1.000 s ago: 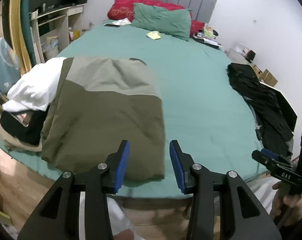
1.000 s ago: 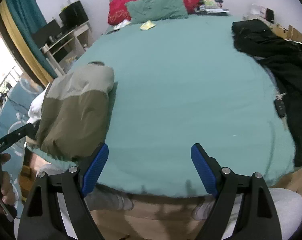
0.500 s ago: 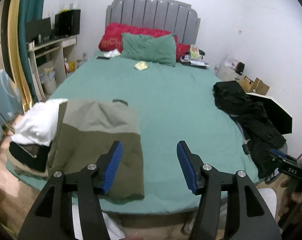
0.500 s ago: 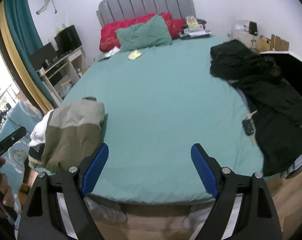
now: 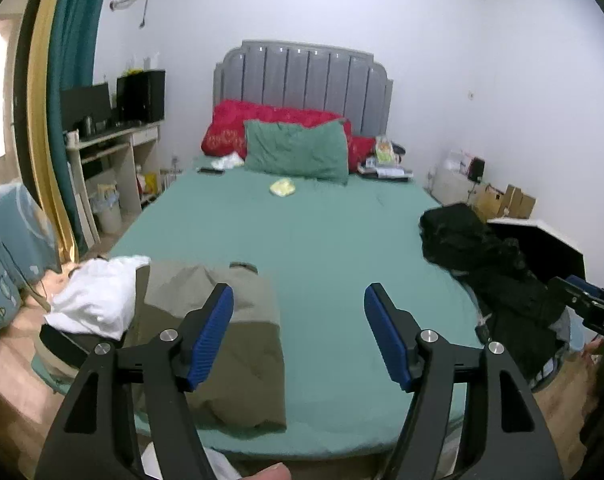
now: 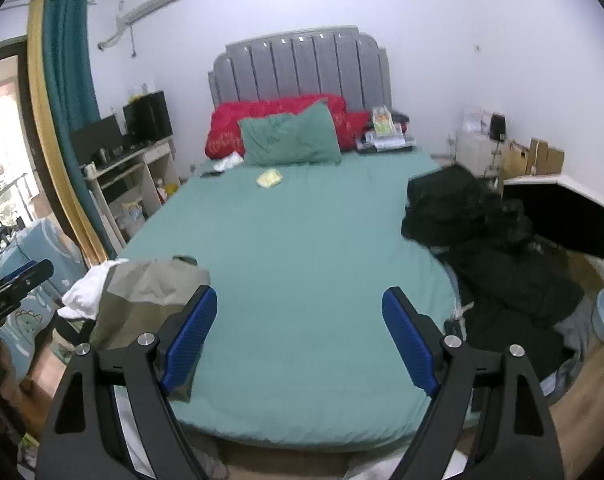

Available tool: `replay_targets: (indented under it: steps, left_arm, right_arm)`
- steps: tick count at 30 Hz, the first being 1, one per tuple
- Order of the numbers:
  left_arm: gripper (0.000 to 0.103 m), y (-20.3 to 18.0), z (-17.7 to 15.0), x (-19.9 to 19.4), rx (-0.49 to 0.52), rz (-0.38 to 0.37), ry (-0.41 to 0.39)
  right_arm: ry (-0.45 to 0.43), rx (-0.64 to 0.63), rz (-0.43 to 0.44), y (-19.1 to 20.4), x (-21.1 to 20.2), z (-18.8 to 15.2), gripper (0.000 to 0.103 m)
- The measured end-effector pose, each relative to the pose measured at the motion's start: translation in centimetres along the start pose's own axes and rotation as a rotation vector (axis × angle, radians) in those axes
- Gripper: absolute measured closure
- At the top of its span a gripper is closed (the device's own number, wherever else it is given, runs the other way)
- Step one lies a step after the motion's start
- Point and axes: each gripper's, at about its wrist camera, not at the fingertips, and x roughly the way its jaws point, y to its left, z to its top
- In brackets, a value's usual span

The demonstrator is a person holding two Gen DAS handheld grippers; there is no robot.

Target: Fold large clothes

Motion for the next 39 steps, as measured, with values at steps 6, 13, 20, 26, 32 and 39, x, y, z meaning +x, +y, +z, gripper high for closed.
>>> replay_targets:
  steps: [6, 13, 20, 26, 32, 39]
  left_arm:
    - [0.031, -0.2, 1.0, -2.6, 0.013, -0.003, -0.091]
    - [0.031, 0.4, 1.3, -4.2, 0.026, 0.008, -0.154]
    - [0.031, 1.8, 0.9, -3.4, 0.003, -0.009, -0.154]
    - [0.031, 2.8, 0.5, -2.3, -0.014, 0.021, -0.14]
    - [0.031, 3.4, 0.4, -0.8, -0.012, 0.033, -0.118]
    - [0.031, 3.7, 0.2, 0.7, -0.026, 0.035, -0.084]
  right_arm:
    - [-0.091, -0.037, 0.004, 1.4, -2.9, 1.8, 0.01]
    - [-0.171, -0.072, 0.007, 3.0, -4.6, 3.0, 0.004]
    - [-0.156, -0.095, 0.029, 3.9, -3.1, 2.8, 0.003]
    - [-0.122, -0.096, 0.036, 4.4, -0.8, 2.2, 0.003]
    - [-0.079, -0.087, 0.044, 4.8, 1.6, 1.8, 0.003]
    - [-0.04, -0.08, 0.051, 4.7, 3.7, 1.1, 0.003]
